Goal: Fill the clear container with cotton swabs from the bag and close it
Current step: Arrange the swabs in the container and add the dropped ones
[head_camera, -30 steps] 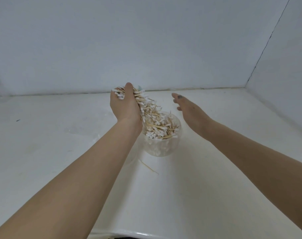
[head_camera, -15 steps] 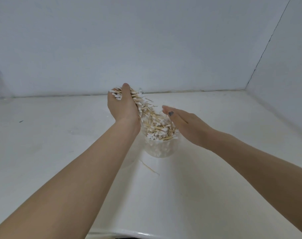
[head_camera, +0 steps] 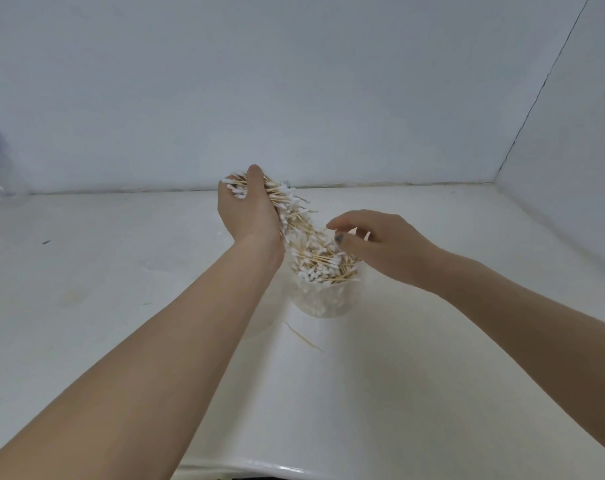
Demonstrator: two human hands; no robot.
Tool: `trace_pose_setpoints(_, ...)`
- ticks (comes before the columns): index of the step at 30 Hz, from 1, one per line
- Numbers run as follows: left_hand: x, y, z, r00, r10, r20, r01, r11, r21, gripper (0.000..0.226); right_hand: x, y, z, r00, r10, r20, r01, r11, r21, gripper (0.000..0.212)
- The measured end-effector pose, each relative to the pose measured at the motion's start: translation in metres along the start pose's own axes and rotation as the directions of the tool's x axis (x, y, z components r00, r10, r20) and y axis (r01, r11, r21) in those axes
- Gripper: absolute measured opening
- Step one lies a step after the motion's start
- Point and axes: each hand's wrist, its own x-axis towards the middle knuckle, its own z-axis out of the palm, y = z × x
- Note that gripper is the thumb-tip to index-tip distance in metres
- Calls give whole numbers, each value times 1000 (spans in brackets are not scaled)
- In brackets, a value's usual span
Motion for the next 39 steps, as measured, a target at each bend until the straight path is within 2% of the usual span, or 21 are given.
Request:
trace_pose_setpoints(4,-2,1,0,1000,-5,3,5,1000,1,18,9,-4,-7,992,-17,128,37,988,-151,33)
trace_pose_setpoints(7,-2,3,0,1000,6,3,-6,1000,8,18,13,-8,-8,990,-28,135,50,986,-162,22)
trace_pose_setpoints(10,-1,6,-1,1000,18,-6,-17,1000,11,18,18,-11,-3,996,-72,56,80,986,-146,6)
trace_pose_setpoints(13,1,8,-2,1000,16,-6,-16,1000,17,18,23,-11,1,997,-73,-10,71,988,-138,8)
trace_pose_setpoints(17,1,10,-2,999,37,-11,-37,999,10,20,26,-14,7,995,-102,16,103,973,-207,14)
trace_pose_setpoints(20,0,11,-2,999,36,-13,-36,999,11,19,28,-17,9,988,-127,-84,110,977,-184,20)
trace_pose_setpoints(24,-1,11,-3,999,35,-10,-35,999,21,20,28,-15,13,986,-152,70,167,939,-301,32)
trace_pose_setpoints(28,-3,9,-3,998,54,-14,-54,998,28,23,29,-13,2,989,-106,103,141,892,-430,38)
trace_pose_setpoints(32,-5,11,-1,999,46,-10,-46,998,37,20,22,-10,-6,975,-78,210,186,803,-566,36)
trace_pose_setpoints(34,-7,13,0,998,55,-17,-55,998,32,18,21,-9,-7,980,-101,171,177,835,-521,32)
trace_pose_setpoints(37,-10,15,3,999,50,-7,-50,998,36,18,20,-11,-9,984,-177,35,177,910,-375,34)
trace_pose_setpoints(39,-10,16,3,999,45,-8,-45,998,34,18,17,-15,-11,974,-225,21,219,923,-317,30)
